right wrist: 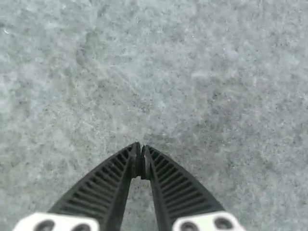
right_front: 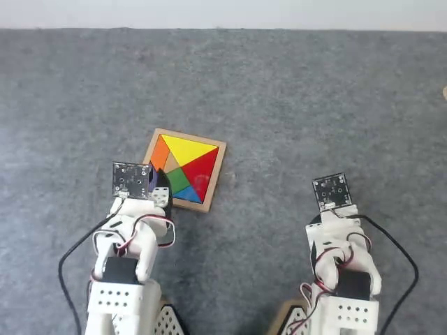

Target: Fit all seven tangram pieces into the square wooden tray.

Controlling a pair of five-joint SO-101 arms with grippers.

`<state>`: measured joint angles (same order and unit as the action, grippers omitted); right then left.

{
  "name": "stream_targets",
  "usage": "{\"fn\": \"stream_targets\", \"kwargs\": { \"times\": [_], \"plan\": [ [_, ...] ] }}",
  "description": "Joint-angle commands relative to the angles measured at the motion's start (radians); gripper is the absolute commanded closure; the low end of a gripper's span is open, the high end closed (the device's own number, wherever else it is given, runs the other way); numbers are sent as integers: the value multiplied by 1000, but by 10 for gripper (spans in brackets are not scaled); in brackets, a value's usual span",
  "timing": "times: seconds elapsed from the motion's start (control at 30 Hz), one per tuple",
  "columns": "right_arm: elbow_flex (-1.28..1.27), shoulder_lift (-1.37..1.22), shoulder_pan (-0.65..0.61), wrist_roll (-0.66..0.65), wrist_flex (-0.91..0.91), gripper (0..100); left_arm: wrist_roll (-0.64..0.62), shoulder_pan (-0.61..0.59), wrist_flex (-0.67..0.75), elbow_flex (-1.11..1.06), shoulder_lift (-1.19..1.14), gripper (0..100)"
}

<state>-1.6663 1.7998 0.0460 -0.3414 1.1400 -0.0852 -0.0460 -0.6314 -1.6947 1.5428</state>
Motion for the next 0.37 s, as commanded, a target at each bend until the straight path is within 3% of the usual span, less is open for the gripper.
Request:
{"fn": "stream_targets", "kwargs": {
  "times": [0.0, 0.33],
  "plan": [
    [-15, 16, 8, 3, 8, 991, -9, -3, -69, 5, 46, 945],
    [-15, 16, 8, 3, 8, 991, -5, -3, -84, 5, 72, 945]
  ]
}}
